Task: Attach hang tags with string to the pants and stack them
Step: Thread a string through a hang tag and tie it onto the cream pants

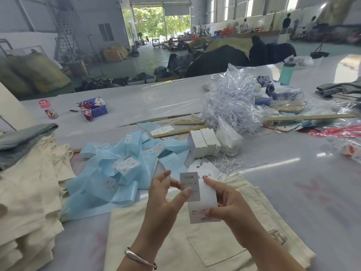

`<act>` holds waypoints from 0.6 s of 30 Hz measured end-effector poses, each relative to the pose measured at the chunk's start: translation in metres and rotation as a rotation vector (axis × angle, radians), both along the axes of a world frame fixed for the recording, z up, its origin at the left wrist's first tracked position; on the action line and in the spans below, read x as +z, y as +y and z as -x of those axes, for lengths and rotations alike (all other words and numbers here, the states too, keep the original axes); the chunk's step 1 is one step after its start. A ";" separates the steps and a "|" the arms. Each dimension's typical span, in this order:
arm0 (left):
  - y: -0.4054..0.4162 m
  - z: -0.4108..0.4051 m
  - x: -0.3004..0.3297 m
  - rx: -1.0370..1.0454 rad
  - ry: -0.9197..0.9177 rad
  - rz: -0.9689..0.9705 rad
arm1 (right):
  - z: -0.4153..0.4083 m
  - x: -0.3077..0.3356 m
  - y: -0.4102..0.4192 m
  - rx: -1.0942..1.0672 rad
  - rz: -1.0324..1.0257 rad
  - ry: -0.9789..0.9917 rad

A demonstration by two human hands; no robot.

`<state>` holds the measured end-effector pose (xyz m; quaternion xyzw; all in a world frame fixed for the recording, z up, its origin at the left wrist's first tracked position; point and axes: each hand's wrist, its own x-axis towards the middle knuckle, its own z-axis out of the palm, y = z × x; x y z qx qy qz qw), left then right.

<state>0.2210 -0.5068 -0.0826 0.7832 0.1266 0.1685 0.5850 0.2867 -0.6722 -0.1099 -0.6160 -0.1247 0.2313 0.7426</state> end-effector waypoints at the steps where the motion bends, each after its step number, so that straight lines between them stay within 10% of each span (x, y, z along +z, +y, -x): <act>1: -0.001 -0.001 0.001 -0.010 0.014 -0.033 | 0.001 0.002 0.001 0.017 -0.007 -0.006; 18: -0.014 -0.011 -0.011 -0.004 -0.019 -0.155 | 0.004 0.017 0.003 0.081 -0.102 -0.092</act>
